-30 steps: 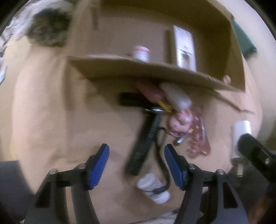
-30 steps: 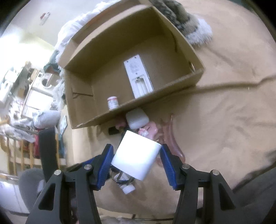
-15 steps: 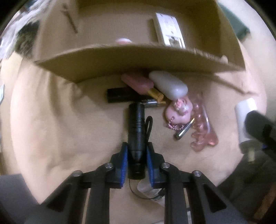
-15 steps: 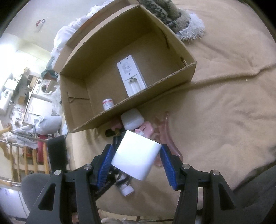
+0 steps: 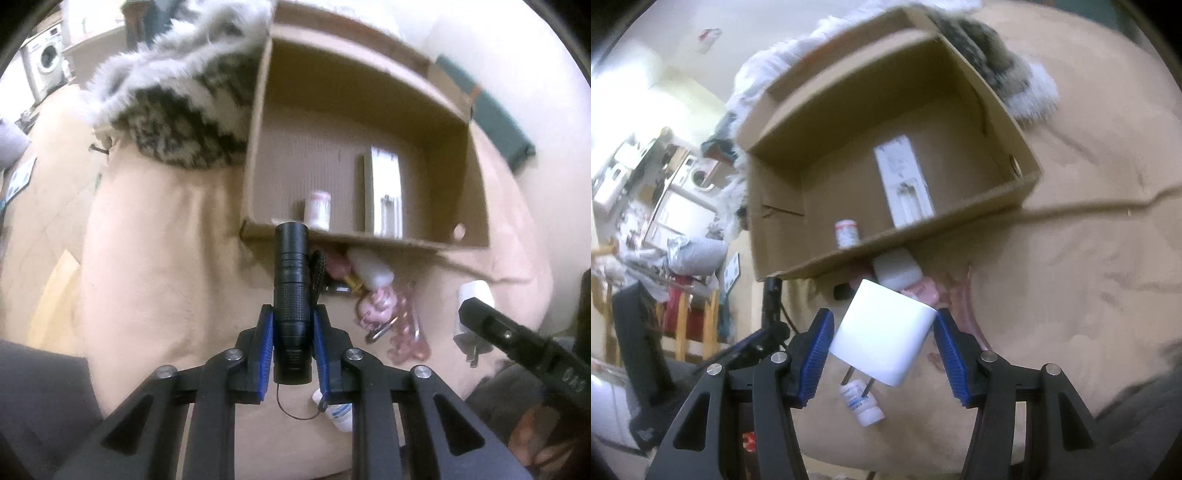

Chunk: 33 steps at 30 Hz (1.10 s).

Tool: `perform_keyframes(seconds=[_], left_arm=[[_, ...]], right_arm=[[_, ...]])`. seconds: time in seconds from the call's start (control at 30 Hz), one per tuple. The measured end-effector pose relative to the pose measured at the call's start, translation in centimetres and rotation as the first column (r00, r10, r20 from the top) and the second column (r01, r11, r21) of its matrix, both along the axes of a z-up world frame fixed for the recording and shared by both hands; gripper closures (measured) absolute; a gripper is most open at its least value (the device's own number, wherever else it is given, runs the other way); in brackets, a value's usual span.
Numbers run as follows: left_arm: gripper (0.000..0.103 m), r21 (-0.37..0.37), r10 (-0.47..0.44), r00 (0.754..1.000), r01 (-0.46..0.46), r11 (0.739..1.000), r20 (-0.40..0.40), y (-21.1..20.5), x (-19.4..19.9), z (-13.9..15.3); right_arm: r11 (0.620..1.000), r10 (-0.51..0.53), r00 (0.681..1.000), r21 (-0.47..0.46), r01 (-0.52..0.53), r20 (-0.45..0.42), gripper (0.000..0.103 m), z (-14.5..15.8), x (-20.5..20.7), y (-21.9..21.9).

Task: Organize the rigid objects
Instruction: 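Carry the flashlight and square charger into the box and lower them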

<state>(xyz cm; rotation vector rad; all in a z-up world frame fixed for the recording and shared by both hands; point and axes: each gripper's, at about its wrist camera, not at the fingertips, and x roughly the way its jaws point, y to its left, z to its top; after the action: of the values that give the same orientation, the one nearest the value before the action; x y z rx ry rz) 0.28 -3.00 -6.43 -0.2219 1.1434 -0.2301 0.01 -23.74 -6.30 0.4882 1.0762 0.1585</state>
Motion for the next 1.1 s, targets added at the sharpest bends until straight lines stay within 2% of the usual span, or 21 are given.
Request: perform_keyframes(seconds=[0.1,0.23,0.37,0.67,0.93,1.1], left_arm=[[0.085,-0.018,0.025,0.999,-0.025,1.0,0.026,1.0,-0.2,1.4],[0.085,0.004,0.034,0.995,-0.034,0.999,0.09,0.3,0.2,3.1],[0.085,0.041,0.022,0.99,-0.028,0.999,0.141,0.1,0.5,5.0],[0.085,0.08,0.003,0.984,-0.018,0.997,0.18,-1.0,4.9,7.4],[0.085,0.134,-0.021,0.984,-0.003,0.991,0.176,-2.9,9.7,6.8],[0.085,0.177,-0.035,0.986,0.006,0.984,0.16,-4.0,11.9,4.8]], right_arm=[[0.999,0.033,0.997,-0.025,-0.031,0.069,0.044,1.3,-0.4,0.6],[0.999,0.046,0.996,-0.02,-0.045,0.077,0.044,1.9,-0.2,0.9],[0.996,0.073,0.992,-0.053,-0.068,0.101,0.044,2.9,0.5,1.3],[0.98,0.134,0.976,-0.168,-0.105,0.174,0.044,5.5,4.3,0.4],[0.963,0.137,0.977,-0.255,-0.092,0.164,0.044,4.5,10.1,-1.3],[0.954,0.138,0.982,-0.284,-0.098,0.126,0.044,2.5,12.6,-1.5]])
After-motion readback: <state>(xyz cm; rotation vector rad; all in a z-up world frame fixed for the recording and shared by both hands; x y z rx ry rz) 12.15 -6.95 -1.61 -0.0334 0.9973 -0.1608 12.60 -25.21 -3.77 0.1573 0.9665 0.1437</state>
